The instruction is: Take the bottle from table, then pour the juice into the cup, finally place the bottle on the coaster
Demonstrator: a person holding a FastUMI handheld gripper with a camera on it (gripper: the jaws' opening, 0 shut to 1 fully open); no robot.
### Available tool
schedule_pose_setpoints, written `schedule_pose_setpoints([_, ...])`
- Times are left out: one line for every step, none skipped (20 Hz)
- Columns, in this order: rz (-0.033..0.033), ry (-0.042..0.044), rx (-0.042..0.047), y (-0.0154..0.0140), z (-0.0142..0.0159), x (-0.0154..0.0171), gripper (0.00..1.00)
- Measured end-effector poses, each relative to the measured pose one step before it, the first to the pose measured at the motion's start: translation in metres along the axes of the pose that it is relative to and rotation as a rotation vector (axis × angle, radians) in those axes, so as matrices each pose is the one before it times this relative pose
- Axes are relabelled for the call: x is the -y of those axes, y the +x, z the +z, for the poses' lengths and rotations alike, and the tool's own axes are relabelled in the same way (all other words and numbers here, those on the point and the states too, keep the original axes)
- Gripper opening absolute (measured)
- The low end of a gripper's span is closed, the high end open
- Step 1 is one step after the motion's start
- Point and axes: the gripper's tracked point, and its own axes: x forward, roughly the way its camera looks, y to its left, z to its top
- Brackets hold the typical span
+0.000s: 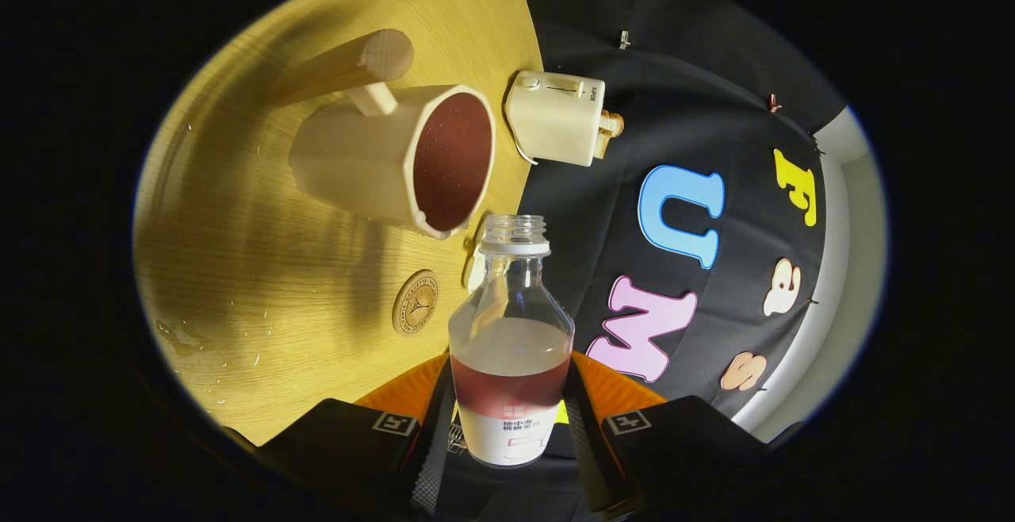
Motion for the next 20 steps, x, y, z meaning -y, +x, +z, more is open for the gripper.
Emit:
schedule_pose_setpoints([-0.00114,-0.00659,0.00164,0.00064,-0.0004,-0.00013,0.71])
schedule_pose_setpoints([0.00003,-0.00681,0.00242,0.00052,0.0003,-0.00011,0.71])
schedule_pose_setpoints([-0.00044,-0.00452,0.00157,0.00044,0.0008,-0.00001,0.71])
schedule_pose_setpoints([0.00058,-0.00364,0.0017,-0.00052,0.00006,-0.00031,0.71])
schedule_pose_setpoints([0.00003,-0.00256,0.00143,-0.00071,-0.00033,0.0001,0.71])
schedule_pose_setpoints([-0.00047,-0.00223,0.00309,0.00011,0.00063,-0.00017,0.71])
schedule_pose_setpoints([-0.00107,-0.0043,0.00256,-0.00037,0.00056,0.00039,0.71])
schedule_pose_setpoints([-0.00307,-0.00511,0.00352,0.00005,0.00044,0.00083,0.71])
schedule_pose_setpoints([-0.00401,-0.0049,0.00239,0.00007,0.00006,0.00103,0.71])
schedule_pose_setpoints([-0.00175,-0.00332,0.00164,0.00034,-0.0001,0.00055,0.71])
schedule_pose_setpoints([-0.00114,-0.00089,-0.00037,-0.00008,-0.00091,0.0008,0.71])
schedule_pose_setpoints([-0.00076,-0.00022,-0.00013,0.00096,-0.00022,-0.00016,0.71])
schedule_pose_setpoints([-0.00225,-0.0021,0.00065,-0.00046,-0.00062,0.00113,0.71])
schedule_pose_setpoints([-0.00187,-0.00315,0.00057,0.00033,0.00009,0.00135,0.71])
schedule_pose_setpoints([-0.00144,-0.00314,0.00024,0.00016,-0.00014,0.00078,0.71])
schedule_pose_setpoints([-0.00273,-0.00324,0.0005,0.00076,-0.00043,0.0007,0.71])
schedule_pose_setpoints([-0.0026,-0.00375,0.00071,-0.00015,-0.00076,0.00019,0.71])
schedule_pose_setpoints([-0.00135,-0.00303,0.00155,0.00095,0.00075,0.00035,0.71])
schedule_pose_setpoints([-0.00172,-0.0032,0.00172,-0.00023,-0.00018,0.00014,0.71])
schedule_pose_setpoints([-0.00025,-0.00406,0.00254,0.00013,0.00029,0.00016,0.71])
